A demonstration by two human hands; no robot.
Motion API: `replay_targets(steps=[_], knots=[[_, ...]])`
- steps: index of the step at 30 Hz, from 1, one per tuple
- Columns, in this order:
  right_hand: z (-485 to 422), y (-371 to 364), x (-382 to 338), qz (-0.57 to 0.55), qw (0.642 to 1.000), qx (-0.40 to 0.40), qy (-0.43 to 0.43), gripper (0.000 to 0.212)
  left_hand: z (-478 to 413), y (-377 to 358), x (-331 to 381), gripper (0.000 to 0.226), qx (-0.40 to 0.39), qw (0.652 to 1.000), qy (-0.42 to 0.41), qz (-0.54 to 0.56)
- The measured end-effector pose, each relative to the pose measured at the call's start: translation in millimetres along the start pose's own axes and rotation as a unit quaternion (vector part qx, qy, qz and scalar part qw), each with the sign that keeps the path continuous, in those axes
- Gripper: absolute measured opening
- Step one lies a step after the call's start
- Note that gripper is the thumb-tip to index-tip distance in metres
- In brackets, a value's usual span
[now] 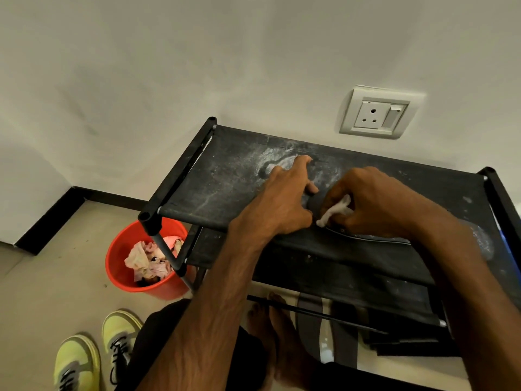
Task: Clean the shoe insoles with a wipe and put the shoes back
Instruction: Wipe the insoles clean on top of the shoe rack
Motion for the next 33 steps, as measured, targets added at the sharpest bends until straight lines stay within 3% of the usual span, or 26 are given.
replay_targets(steps=[3, 12, 21, 26, 33], knots=[[-1.2, -0.6, -0.8, 0.003, 1.000, 0.012, 0.001, 0.024, 0.6, 1.1, 0.5, 0.099, 0.000, 1.000, -0.001, -0.002], [-8.9, 2.7, 17.2, 0.024, 0.972, 0.219, -0.082, 0.019, -0.9, -0.3, -0.7, 0.100, -0.005, 1.000, 0.012, 0.010], [-16.8, -6.9, -0.6, -0.004, 0.996, 0.086, -0.016, 0.030, 0.4, -0.9, -2.3, 0.105, -0.009, 1.000, 0.021, 0.010], [-13.3, -0.5, 13.6, 0.021, 0.979, 0.190, -0.073, 0.019, 0.0, -1.3, -2.9, 0.101, -0.012, 1.000, 0.022, 0.003], [3.6, 17.7, 37.2, -0.087, 0.955, 0.276, -0.065, 0.020, 7.1, 3.0, 6.0, 0.111, -0.028, 0.999, -0.007, -0.018]])
Point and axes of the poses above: each hand's wrist, its own z-axis away from the middle knuckle, its own y-axis out of the back of the hand, x = y × z, the point moved 6 cm from there along -z, towards the middle knuckle, and after that the axes turned 8 degrees about y, right-handed, at the moved point
